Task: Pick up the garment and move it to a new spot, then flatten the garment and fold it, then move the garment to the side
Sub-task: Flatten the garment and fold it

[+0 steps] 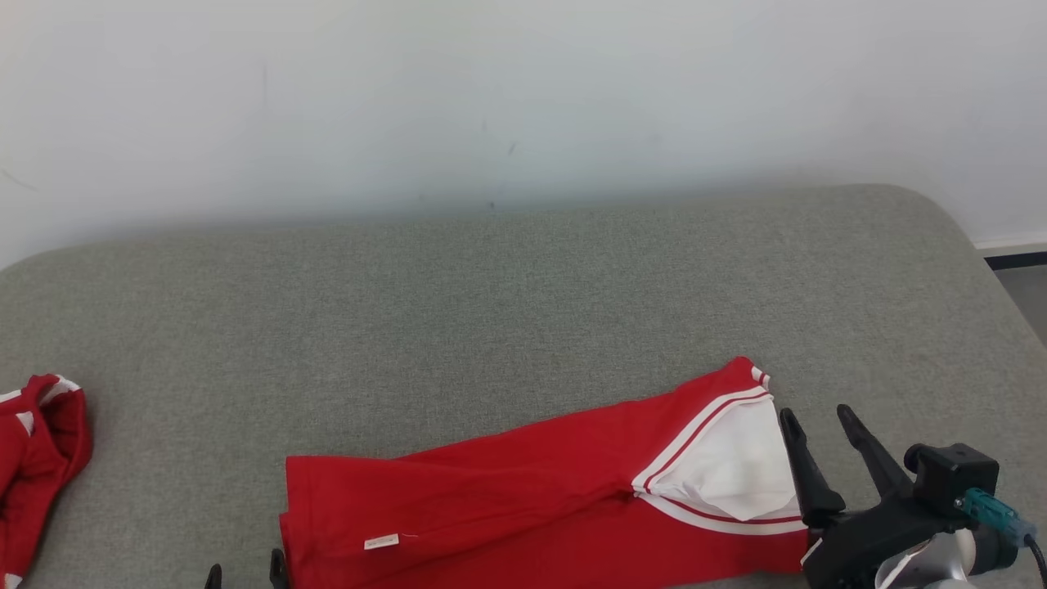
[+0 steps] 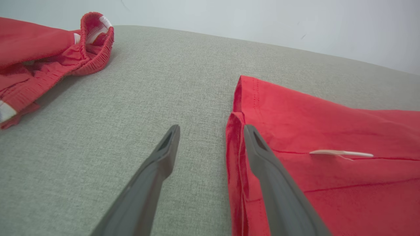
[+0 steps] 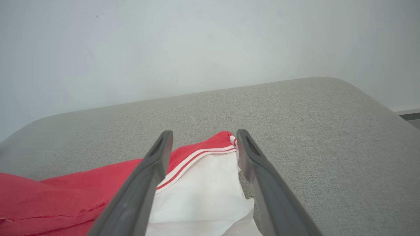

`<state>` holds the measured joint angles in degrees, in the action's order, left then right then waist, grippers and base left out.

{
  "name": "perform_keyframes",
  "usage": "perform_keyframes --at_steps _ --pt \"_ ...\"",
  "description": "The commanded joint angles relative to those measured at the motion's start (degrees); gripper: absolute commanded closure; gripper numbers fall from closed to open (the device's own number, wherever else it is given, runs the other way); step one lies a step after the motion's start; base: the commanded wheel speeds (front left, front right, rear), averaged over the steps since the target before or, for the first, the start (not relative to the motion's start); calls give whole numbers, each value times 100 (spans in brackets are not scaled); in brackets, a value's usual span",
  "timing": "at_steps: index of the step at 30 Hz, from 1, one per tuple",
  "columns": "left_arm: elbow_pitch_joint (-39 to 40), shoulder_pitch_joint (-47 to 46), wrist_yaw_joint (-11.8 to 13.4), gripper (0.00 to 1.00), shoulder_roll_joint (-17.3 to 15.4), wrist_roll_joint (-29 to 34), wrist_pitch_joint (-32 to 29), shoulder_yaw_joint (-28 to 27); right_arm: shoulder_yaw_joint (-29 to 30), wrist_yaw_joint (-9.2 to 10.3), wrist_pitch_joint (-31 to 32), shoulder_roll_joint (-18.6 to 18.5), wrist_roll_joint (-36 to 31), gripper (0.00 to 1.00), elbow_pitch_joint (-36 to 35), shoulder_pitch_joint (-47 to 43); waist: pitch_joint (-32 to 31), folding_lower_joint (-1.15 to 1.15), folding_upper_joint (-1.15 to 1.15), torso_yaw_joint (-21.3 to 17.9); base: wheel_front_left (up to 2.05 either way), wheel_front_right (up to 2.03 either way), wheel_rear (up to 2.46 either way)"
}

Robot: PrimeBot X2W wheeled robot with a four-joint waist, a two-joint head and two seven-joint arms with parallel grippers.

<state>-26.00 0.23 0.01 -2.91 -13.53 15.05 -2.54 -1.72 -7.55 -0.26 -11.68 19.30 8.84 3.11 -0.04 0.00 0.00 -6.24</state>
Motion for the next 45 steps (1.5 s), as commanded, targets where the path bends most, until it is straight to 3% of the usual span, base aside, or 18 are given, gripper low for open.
perform_keyframes --at_steps 1,9,17,27,35,41,42,43,44,45 --pt "33 88 20 0 1 50 17 -24 99 14 -94 82 -95 0 97 108 1 0 0 25 0 0 0" --pt "116 56 36 0 1 151 17 -11 634 14 -515 332 -545 0 1023 509 128 0 0 197 0 0 0" --pt "87 -92 15 0 1 174 17 5 847 14 -653 315 -766 0 1908 1045 452 0 0 285 0 0 0" --pt "6 -319 -48 0 3 75 17 105 541 14 -250 190 -495 0 3015 1465 630 0 0 471 0 0 0" --pt "43 -273 -65 0 1 70 17 119 412 15 224 61 -122 0 3469 1256 609 0 0 474 0 0 0" --pt "73 -327 -49 0 1 67 17 192 83 15 648 203 323 0 3597 1065 596 0 0 486 0 0 0" --pt "74 -326 -50 0 1 71 17 198 9 14 716 205 415 14 3585 1038 594 0 0 488 0 0 0" --pt "79 -328 -52 0 1 77 17 202 -54 13 740 187 486 59 3558 1025 597 0 0 490 0 0 0" --pt "83 -332 -50 0 1 80 17 202 -123 13 775 168 549 96 3543 1019 599 0 0 493 0 0 0" --pt "85 -335 -46 0 1 84 17 206 -178 13 822 143 611 100 3534 1002 600 0 0 496 0 0 0"
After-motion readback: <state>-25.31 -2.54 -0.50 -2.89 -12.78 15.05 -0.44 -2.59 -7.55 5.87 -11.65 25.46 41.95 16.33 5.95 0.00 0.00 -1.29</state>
